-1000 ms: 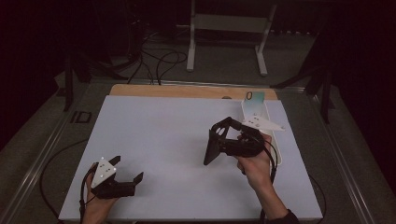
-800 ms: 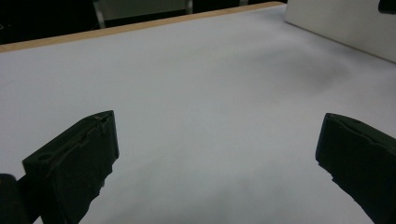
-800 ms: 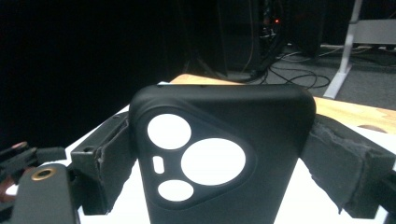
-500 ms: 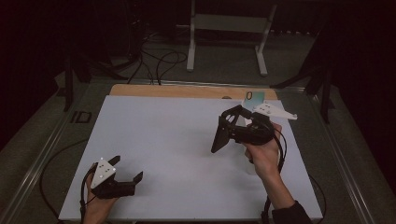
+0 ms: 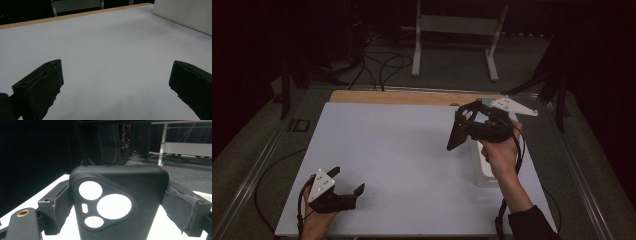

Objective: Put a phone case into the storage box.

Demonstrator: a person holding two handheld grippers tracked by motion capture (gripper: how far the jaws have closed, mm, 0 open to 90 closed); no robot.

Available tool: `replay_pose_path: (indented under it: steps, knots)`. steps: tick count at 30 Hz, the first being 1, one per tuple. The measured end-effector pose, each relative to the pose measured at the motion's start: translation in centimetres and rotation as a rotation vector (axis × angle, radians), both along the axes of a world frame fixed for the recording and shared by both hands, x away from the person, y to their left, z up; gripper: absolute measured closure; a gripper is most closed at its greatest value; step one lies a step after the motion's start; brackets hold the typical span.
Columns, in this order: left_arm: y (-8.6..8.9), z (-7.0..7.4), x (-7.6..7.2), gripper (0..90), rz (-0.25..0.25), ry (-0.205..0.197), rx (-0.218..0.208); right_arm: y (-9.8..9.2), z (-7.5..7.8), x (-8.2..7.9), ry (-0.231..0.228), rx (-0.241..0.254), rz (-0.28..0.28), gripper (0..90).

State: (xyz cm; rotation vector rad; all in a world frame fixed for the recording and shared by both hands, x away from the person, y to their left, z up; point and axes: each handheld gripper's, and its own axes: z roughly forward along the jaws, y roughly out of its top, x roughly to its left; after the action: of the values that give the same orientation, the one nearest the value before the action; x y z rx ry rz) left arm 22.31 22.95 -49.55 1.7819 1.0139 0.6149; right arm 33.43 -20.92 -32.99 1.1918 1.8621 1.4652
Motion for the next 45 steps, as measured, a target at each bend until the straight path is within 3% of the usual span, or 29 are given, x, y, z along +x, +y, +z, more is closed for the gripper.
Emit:
replay_pose_path:
  steps: [12,27,45]
  knots:
    - [0.1,0.0,0.1,0.0,0.000,0.005,-0.008,-1.8,0.8,2.1,-0.006,-0.022,-0.094,13.8]
    - [0.0,0.0,0.2,0.0,-0.003,0.005,-0.017,-3.9,0.2,5.3,0.020,-0.059,-0.213,13.6]
    - [0.1,0.1,0.1,0.0,0.008,-0.006,-0.023,-6.1,-0.5,7.7,0.030,-0.111,-0.332,13.6]
